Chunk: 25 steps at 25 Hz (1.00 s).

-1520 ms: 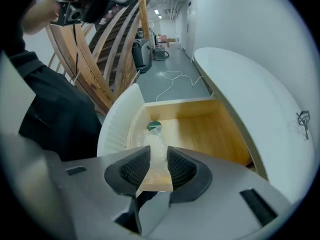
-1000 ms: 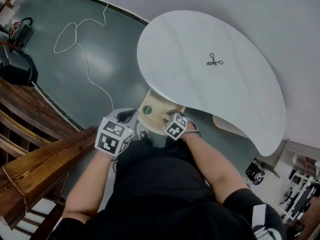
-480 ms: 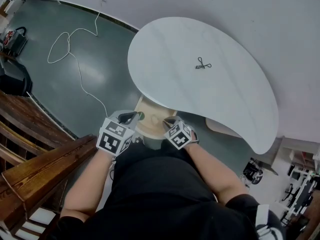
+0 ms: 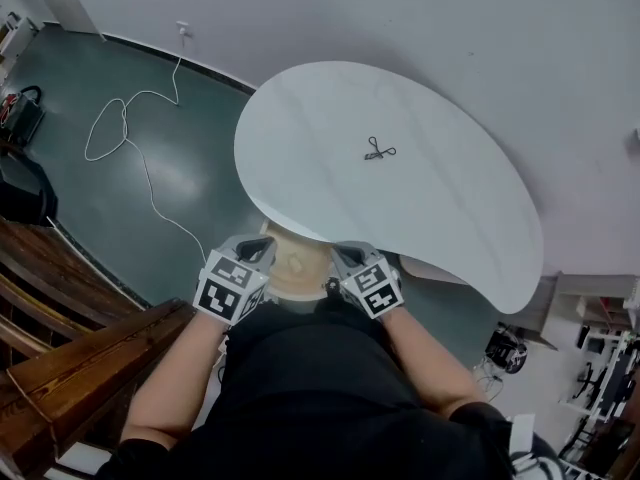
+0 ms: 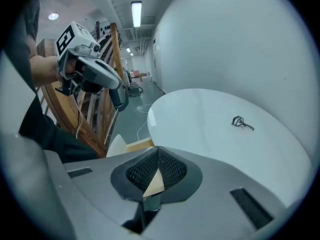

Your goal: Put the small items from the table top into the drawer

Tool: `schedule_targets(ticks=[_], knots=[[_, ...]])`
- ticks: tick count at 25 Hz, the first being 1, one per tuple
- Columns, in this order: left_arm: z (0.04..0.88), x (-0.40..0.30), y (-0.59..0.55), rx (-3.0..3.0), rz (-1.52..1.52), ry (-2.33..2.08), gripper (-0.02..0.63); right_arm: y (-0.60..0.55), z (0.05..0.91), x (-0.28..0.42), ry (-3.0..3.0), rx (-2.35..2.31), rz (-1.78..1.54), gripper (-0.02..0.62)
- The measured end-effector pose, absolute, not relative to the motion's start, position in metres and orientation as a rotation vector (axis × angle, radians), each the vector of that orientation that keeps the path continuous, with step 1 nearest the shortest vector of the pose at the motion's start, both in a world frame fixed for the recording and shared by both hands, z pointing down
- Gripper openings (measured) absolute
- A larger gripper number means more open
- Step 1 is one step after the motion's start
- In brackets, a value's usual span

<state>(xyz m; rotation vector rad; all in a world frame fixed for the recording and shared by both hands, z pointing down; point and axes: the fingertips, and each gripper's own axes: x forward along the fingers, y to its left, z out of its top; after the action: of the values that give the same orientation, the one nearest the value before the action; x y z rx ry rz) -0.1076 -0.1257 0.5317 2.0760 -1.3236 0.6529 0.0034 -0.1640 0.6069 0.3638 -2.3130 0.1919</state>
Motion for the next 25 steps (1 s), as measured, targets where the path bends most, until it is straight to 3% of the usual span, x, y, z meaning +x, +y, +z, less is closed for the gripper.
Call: schedule_targets(ticks=[12,25], knots=[[0.523,-0.089,-0.142,2.022,0.621,-1.405,0.014,-0.298,0.588,0.043,-2.237,0.516,-0.061,0.008],[0.516,-0.088,-0.133,1.861,0.562,-1.577,0.014,-0.408,0.606,0.033,-2.100,0.437,-0.308,0.011]])
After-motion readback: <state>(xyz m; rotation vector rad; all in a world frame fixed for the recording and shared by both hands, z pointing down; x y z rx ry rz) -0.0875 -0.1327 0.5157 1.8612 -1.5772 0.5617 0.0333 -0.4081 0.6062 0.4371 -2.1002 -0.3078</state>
